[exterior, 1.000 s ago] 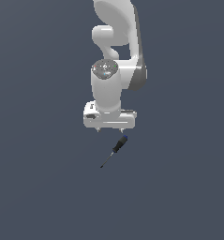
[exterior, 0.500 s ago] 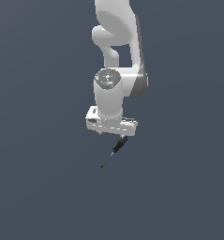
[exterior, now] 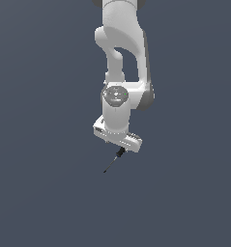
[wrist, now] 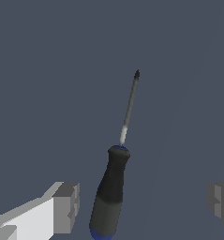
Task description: Pick up the object and move it to a goal position.
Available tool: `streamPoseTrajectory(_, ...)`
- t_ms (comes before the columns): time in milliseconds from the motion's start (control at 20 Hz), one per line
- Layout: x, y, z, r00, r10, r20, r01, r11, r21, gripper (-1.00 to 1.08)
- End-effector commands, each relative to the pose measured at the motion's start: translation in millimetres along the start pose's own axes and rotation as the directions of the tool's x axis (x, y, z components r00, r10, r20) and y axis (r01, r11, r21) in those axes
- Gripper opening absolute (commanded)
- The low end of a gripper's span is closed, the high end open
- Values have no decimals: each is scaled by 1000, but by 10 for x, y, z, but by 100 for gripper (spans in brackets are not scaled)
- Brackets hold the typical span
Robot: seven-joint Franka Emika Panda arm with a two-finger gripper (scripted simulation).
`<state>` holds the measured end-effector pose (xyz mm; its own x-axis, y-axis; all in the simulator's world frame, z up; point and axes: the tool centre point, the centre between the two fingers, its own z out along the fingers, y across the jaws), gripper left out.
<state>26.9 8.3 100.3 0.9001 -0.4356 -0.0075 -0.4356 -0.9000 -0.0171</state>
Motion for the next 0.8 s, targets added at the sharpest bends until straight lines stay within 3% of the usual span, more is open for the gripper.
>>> streamPoseTrajectory(0, 18, -30, 89, 998, 59, -2, -59, 998, -4, 100)
streamPoseTrajectory(350, 47, -86, 268, 985, 171, -8, -171, 985, -12, 100)
streamPoseTrajectory(750, 58, -111, 351, 975, 221, -11, -221, 975, -15, 100)
